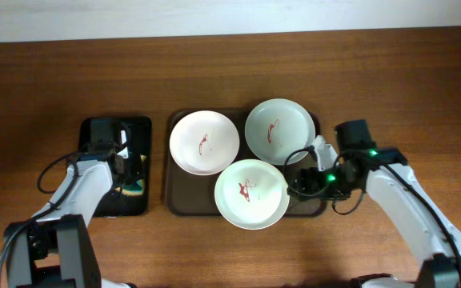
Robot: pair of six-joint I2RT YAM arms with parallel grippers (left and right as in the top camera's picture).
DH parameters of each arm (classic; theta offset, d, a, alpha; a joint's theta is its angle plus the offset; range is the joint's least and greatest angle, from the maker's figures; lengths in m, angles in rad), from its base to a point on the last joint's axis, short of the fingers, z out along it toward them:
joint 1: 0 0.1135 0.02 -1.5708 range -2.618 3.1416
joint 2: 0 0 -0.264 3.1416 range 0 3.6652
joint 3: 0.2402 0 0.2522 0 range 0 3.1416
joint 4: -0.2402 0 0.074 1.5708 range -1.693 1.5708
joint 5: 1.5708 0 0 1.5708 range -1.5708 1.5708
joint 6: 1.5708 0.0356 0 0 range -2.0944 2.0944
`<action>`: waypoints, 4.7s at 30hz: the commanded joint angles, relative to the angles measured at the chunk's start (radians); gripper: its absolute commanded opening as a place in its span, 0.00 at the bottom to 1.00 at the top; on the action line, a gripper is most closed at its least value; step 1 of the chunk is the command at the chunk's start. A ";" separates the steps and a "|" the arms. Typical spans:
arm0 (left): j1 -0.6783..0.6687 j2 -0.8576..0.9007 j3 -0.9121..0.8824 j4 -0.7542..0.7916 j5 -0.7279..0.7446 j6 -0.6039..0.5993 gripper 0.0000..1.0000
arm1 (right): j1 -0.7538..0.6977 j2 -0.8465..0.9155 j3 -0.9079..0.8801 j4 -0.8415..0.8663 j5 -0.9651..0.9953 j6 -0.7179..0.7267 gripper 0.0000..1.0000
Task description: Clean dirty plates on tray and stack at the side
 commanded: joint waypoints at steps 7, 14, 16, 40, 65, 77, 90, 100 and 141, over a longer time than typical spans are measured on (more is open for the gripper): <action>0.002 -0.137 0.071 -0.148 0.047 -0.001 0.00 | 0.047 0.087 0.014 0.061 0.019 0.002 0.27; 0.002 -0.135 0.067 -0.199 0.047 -0.002 0.00 | 0.101 0.193 0.011 0.142 0.097 0.080 0.20; 0.002 -0.135 0.067 -0.200 0.047 -0.002 0.00 | 0.101 0.197 0.011 0.162 0.093 0.093 0.12; 0.002 -0.135 0.067 -0.210 0.055 -0.002 0.00 | 0.198 0.197 0.010 0.189 0.153 0.228 0.04; -0.463 -0.100 0.259 -0.145 0.439 -0.277 0.00 | 0.198 0.197 0.010 0.248 0.153 0.248 0.04; -0.659 0.108 0.259 -0.024 0.468 -0.499 0.00 | 0.198 0.197 0.010 0.254 0.154 0.254 0.04; -0.700 0.286 0.244 -0.072 0.184 -0.499 0.00 | 0.198 0.197 0.010 0.252 0.153 0.254 0.04; -0.703 0.273 0.259 -0.140 -0.083 -0.431 0.00 | 0.198 0.197 0.010 0.251 0.153 0.254 0.04; -0.692 0.099 0.210 -0.240 -0.078 -0.451 0.00 | 0.328 0.285 0.002 0.329 0.107 0.441 0.04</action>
